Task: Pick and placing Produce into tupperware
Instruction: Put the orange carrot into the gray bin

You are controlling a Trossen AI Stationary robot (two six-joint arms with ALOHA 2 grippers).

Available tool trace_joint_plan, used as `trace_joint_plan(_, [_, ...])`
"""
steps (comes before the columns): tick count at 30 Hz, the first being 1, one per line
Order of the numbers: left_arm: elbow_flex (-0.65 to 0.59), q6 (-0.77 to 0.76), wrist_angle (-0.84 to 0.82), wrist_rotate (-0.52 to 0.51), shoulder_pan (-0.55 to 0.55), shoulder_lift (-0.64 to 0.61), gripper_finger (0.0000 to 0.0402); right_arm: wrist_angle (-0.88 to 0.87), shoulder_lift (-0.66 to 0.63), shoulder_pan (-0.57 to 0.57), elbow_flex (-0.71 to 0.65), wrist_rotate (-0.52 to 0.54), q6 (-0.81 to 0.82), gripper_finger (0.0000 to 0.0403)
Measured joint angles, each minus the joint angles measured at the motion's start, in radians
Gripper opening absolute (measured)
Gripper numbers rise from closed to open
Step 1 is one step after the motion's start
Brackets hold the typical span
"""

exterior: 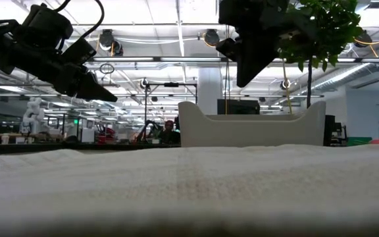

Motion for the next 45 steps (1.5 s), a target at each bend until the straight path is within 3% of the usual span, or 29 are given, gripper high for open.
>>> trace_joint_plan(9, [0.0,-0.001,0.0,0.0,0.0,0.0,0.0026,0.003,0.0,-0.022,0.0,-0.003,0.051,0.0])
trace_joint_plan(19, [0.0,-0.003,0.0,0.0,0.0,0.0,0.0026,0.022,-0.13,-0.049,-0.019,-0.013,0.171,0.0])
trace_joint_plan(29, [0.0,-0.005,0.0,0.0,0.0,0.0,0.0026,0.26,-0.36,-0.072,-0.265,-0.054,0.28,0.0])
trace_joint_plan(38, [0.0,-0.004,0.0,-0.006,0.0,0.0,0.0026,0.334,-0.471,-0.083,-0.433,-0.05,0.347,0.0])
trace_joint_plan(45, [0.0,-0.007,0.0,-0.006,0.0,0.0,0.0026,0.506,-0.586,-0.088,-0.562,-0.048,0.378,0.0])
